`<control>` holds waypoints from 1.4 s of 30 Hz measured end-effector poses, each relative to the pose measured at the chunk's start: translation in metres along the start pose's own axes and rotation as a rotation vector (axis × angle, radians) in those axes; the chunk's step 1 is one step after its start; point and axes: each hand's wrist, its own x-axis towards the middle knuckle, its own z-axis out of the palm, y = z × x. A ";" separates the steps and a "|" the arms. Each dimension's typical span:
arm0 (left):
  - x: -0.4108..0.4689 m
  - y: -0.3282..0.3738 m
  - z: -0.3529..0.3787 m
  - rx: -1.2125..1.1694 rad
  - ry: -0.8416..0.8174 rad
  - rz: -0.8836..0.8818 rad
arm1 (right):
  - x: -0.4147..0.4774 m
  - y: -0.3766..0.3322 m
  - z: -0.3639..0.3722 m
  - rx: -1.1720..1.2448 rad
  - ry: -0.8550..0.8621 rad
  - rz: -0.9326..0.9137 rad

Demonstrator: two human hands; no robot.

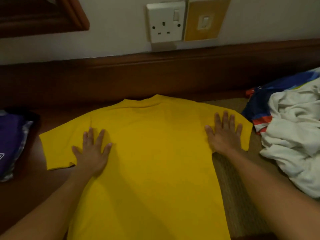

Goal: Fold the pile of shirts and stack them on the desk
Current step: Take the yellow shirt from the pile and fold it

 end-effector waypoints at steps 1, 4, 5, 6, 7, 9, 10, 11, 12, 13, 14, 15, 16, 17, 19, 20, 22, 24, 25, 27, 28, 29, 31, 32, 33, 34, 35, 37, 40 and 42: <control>0.004 0.001 -0.002 0.006 0.035 0.017 | 0.002 -0.008 -0.001 -0.012 0.018 -0.025; 0.019 0.012 -0.005 0.008 0.035 0.097 | 0.002 -0.040 0.007 -0.063 -0.028 -0.196; 0.024 0.015 -0.003 0.021 -0.008 0.111 | 0.002 -0.049 0.011 -0.070 -0.051 -0.207; 0.028 0.017 -0.001 0.035 -0.057 0.112 | 0.001 -0.055 0.016 -0.065 -0.054 -0.189; 0.030 0.018 0.001 0.037 -0.091 0.108 | 0.000 -0.059 0.019 -0.054 -0.035 -0.163; 0.027 0.017 0.000 0.005 -0.071 0.116 | -0.010 -0.063 0.021 -0.048 0.060 -0.164; 0.023 0.017 -0.002 -0.017 -0.032 0.136 | -0.018 -0.064 0.022 -0.045 0.115 -0.195; 0.014 0.015 -0.004 -0.043 0.002 0.153 | -0.032 -0.066 0.022 -0.034 0.164 -0.230; 0.006 0.013 -0.004 -0.066 0.025 0.163 | -0.045 -0.066 0.024 -0.019 0.204 -0.263; -0.007 0.010 -0.002 -0.075 0.036 0.172 | -0.061 -0.066 0.027 -0.010 0.226 -0.291; -0.024 0.004 0.000 -0.068 0.041 0.186 | -0.079 -0.068 0.033 -0.016 0.233 -0.317; -0.043 -0.003 0.005 -0.056 0.038 0.204 | -0.097 -0.070 0.039 -0.036 0.223 -0.341; -0.063 -0.011 0.010 -0.048 0.032 0.217 | -0.114 -0.072 0.047 -0.061 0.201 -0.357; -0.084 -0.021 0.016 -0.049 0.026 0.222 | -0.128 -0.075 0.053 -0.082 0.172 -0.362; -0.123 -0.041 0.025 -0.064 0.022 0.189 | -0.146 -0.084 0.064 -0.094 0.126 -0.340; -0.141 -0.051 0.028 -0.069 0.025 0.159 | -0.150 -0.090 0.067 -0.090 0.124 -0.317; -0.172 -0.070 0.033 -0.084 0.020 0.085 | -0.150 -0.107 0.064 -0.084 0.133 -0.275; -0.198 -0.087 0.034 -0.100 -0.003 0.011 | -0.149 -0.131 0.057 -0.078 0.133 -0.283; -0.208 -0.094 0.034 -0.109 -0.010 -0.021 | -0.149 -0.146 0.052 -0.072 0.126 -0.314; -0.224 -0.106 0.033 -0.137 -0.008 -0.083 | -0.149 -0.178 0.046 -0.074 0.109 -0.402; -0.230 -0.111 0.033 -0.158 0.000 -0.115 | -0.149 -0.195 0.045 -0.074 0.097 -0.446; -0.236 -0.116 0.033 -0.178 0.008 -0.149 | -0.148 -0.212 0.044 -0.072 0.079 -0.489; -0.247 -0.126 0.034 -0.210 0.017 -0.213 | -0.147 -0.247 0.044 -0.065 0.039 -0.574; -0.252 -0.131 0.036 -0.219 0.023 -0.234 | -0.145 -0.265 0.045 -0.057 0.014 -0.615; -0.257 -0.135 0.037 -0.226 0.037 -0.246 | -0.144 -0.283 0.046 -0.046 -0.012 -0.654; -0.262 -0.138 0.037 -0.234 0.061 -0.253 | -0.144 -0.302 0.048 -0.038 -0.036 -0.691; -0.265 -0.142 0.038 -0.243 0.091 -0.258 | -0.144 -0.320 0.049 -0.029 -0.055 -0.721; -0.272 -0.148 0.038 -0.268 0.141 -0.285 | -0.143 -0.355 0.051 -0.019 -0.069 -0.769; -0.281 -0.160 0.038 -0.302 0.158 -0.325 | -0.143 -0.401 0.055 -0.026 -0.092 -0.835; -0.288 -0.168 0.040 -0.298 0.172 -0.331 | -0.141 -0.430 0.059 0.001 -0.130 -0.848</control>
